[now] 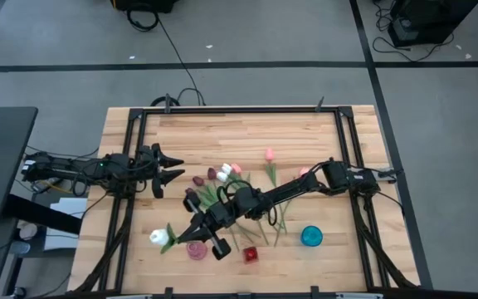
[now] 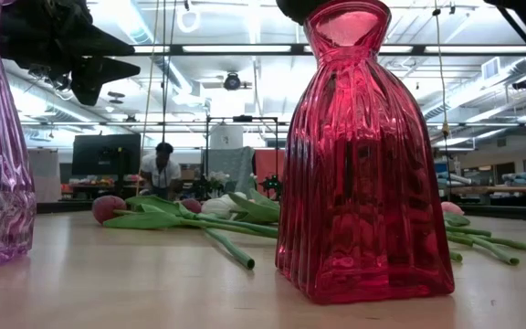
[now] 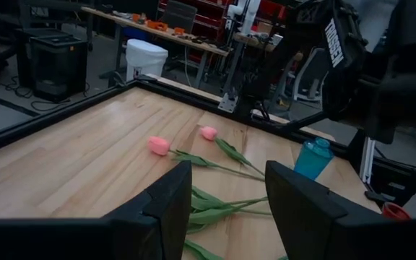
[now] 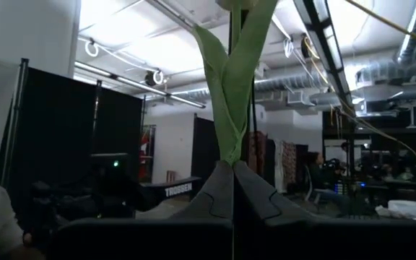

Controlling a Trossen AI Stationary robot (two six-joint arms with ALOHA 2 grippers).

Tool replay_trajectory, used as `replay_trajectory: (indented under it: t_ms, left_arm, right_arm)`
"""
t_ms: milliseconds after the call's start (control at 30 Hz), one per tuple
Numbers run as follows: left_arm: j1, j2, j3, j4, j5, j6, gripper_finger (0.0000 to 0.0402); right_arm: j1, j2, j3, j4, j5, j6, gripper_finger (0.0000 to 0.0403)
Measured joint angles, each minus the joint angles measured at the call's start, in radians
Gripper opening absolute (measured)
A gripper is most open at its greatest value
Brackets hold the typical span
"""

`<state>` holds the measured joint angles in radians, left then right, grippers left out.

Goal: Sort flowers into vase by color
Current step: Put the right white flower into the pink vase

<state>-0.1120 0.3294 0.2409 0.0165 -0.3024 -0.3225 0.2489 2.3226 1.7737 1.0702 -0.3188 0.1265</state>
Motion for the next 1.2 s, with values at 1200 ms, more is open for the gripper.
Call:
replay_trajectory:
  t_ms: [1200]
  left_arm:
    - [-0.206,0.313,0.275,-0.085,0.038,0.197,0.0182]
  right_arm:
    - [-0.048,-0.286,-0.104,-0.517,0.273,-0.348,0.0006]
